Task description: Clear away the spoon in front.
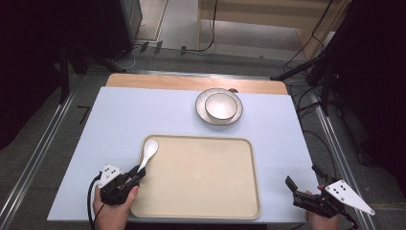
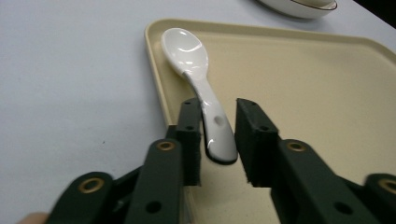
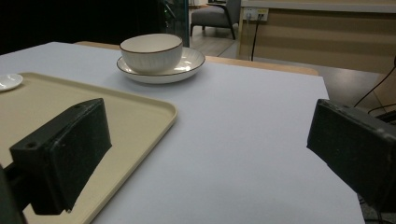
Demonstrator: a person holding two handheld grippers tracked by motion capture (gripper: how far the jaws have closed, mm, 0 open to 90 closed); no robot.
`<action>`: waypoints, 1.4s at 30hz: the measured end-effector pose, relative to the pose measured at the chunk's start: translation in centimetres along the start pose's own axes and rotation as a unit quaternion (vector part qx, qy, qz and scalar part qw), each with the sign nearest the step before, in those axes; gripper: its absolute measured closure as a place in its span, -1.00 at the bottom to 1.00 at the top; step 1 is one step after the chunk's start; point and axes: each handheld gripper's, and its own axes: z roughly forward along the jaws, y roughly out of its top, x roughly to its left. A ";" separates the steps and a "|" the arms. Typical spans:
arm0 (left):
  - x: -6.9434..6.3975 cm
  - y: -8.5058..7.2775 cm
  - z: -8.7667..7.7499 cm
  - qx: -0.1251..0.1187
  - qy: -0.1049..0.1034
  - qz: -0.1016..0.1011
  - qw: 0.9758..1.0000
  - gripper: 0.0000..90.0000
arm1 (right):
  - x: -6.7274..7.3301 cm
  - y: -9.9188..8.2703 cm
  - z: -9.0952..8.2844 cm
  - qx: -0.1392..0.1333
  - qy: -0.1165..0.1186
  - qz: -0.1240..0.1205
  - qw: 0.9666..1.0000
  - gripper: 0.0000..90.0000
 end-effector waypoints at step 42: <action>4.1 3.0 -2.7 -0.025 -0.044 0.056 0.997 -1.00 | 0.0 0.1 -0.2 -0.003 -0.008 -0.002 1.000 -1.00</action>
